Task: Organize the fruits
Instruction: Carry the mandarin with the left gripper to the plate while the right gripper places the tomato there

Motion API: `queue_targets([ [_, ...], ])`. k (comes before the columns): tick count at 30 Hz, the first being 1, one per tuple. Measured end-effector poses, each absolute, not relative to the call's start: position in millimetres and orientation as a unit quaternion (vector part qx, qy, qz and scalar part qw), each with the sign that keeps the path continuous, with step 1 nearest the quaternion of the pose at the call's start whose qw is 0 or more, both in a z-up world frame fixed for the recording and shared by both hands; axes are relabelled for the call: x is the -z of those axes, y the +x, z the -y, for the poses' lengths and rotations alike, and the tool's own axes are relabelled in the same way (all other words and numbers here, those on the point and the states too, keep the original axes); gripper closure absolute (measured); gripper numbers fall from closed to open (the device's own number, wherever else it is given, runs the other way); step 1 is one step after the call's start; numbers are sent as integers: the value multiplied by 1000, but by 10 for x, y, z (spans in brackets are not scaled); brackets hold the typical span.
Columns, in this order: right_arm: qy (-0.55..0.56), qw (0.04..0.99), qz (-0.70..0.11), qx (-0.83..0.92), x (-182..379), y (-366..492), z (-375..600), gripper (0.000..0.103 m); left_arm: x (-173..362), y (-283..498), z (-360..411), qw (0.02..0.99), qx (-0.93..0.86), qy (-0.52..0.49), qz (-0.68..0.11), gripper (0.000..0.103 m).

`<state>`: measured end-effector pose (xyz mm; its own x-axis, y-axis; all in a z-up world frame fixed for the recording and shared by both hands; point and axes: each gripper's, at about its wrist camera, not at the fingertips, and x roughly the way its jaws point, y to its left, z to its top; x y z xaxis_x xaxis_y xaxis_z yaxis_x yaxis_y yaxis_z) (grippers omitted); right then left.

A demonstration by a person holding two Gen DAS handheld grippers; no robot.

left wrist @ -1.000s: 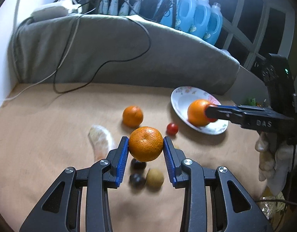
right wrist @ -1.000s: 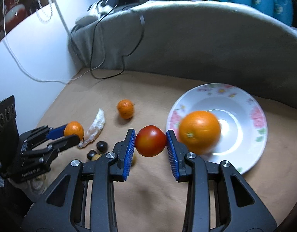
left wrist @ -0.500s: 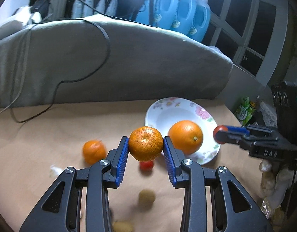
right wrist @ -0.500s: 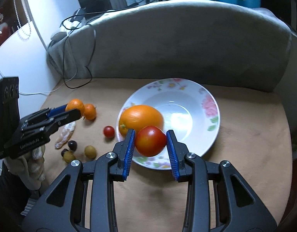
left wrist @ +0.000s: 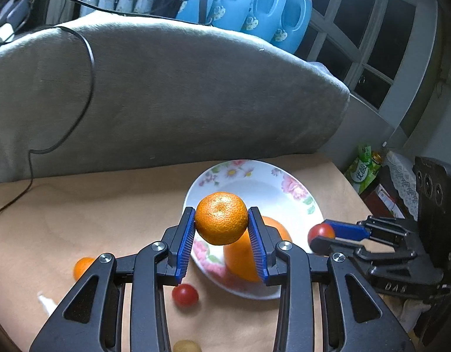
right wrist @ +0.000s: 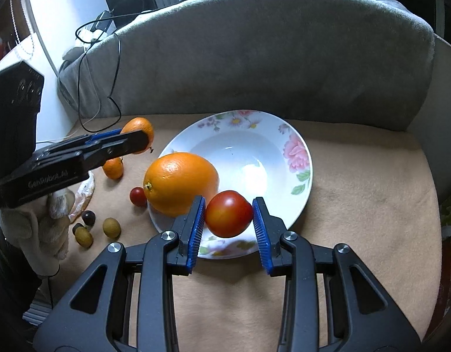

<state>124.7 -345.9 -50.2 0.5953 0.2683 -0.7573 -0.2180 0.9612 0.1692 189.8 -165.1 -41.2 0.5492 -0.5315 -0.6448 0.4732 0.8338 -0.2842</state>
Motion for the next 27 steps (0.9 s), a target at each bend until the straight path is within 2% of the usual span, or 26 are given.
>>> queue_targets([
  [9,24,894,-427,-135,536,1277,3431,68,407,1938,1744,875,295,-38,-381,67],
  [13,23,894,-426,-133,541,1268,3444,67,381,1951,1763,876,298,-39,-377,56],
  [16,23,900,-416,-131,510,1245,3455,39,345,1949,1772,878,300,-38,-372,56],
  [19,22,903,-407,-132,470,1223,3456,37,327,1945,1767,880,299,-36,-368,47],
  [21,20,905,-405,-130,455,1214,3455,35,325,1937,1754,881,298,-35,-367,46],
  [23,20,907,-401,-127,446,1205,3455,23,326,1915,1736,883,293,-28,-365,46],
  [25,22,908,-398,-127,437,1193,3457,19,319,1903,1717,885,289,-25,-363,44],
  [27,22,908,-398,-127,428,1184,3451,18,305,1889,1692,887,285,-26,-361,44],
])
